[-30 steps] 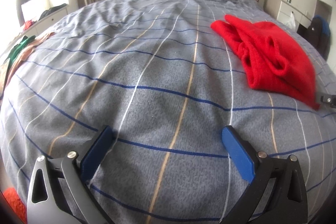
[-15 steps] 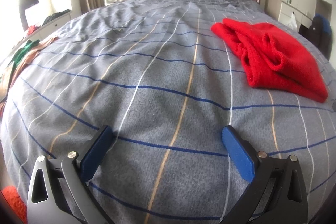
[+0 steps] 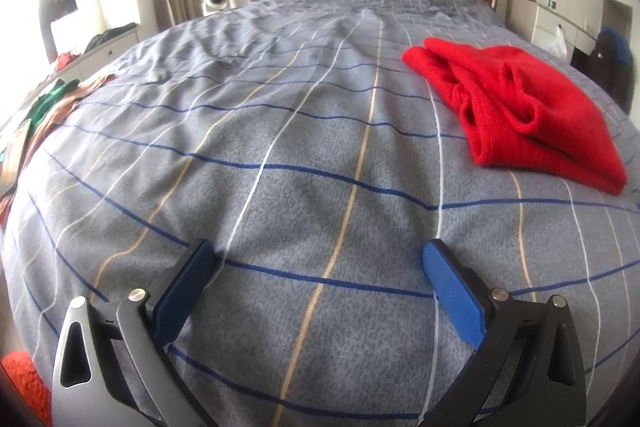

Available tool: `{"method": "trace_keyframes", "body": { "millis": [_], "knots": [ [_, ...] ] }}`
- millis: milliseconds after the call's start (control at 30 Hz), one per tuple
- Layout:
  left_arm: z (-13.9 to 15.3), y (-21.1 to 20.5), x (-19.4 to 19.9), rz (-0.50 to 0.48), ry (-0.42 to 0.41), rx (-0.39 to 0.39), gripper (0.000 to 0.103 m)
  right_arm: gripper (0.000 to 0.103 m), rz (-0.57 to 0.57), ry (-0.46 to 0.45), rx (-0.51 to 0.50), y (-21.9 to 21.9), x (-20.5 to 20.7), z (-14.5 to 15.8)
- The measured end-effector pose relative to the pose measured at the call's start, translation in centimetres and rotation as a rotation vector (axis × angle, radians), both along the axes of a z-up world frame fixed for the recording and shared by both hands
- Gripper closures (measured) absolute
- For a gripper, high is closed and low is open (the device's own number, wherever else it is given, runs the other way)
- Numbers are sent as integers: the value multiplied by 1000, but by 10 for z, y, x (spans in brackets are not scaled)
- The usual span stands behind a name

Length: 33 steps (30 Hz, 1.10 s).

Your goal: Fold small clothes

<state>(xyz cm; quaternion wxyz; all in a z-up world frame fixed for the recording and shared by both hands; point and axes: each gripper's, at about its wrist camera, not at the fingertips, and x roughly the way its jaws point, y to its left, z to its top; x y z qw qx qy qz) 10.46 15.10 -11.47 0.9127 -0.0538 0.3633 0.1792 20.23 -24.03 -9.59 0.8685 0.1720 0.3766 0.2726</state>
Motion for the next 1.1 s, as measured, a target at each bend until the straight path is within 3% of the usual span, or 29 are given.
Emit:
{"method": "trace_keyframes", "body": {
  "millis": [433, 467, 533, 633, 667, 733, 767, 833, 900, 1000, 1100],
  "knots": [
    [3, 1, -1, -2, 11, -13, 0, 49, -5, -11, -25, 3, -1, 0],
    [7, 3, -2, -7, 19, -38, 1, 49, -5, -11, -26, 3, -1, 1],
    [18, 10, -6, -42, 5, -166, 1, 46, 1, -11, -31, 5, -1, 1],
    [46, 11, -9, -163, -96, -362, 1, 36, 16, -10, -64, 13, -3, 4],
    [56, 8, -4, -196, -108, -381, 1, 33, 26, -9, -87, 17, -3, 6],
    [75, -3, 16, -258, -105, -401, 1, 7, 70, -4, -154, 33, -6, 14],
    [80, -8, 29, -284, -88, -414, 1, 1, 86, 2, -175, 39, -7, 18],
    [82, -21, 67, -335, -13, -444, 1, 0, 103, 18, -205, 54, -4, 28],
    [76, -28, 106, -324, 53, -419, 1, 0, 113, 20, -178, 64, 5, 40],
    [60, -21, 152, -194, 132, -317, 2, 0, 101, 11, -137, 77, 35, 60],
    [48, -7, 168, -138, 167, -313, 1, 0, 92, 63, -102, 90, 79, 65]
  ]
}}
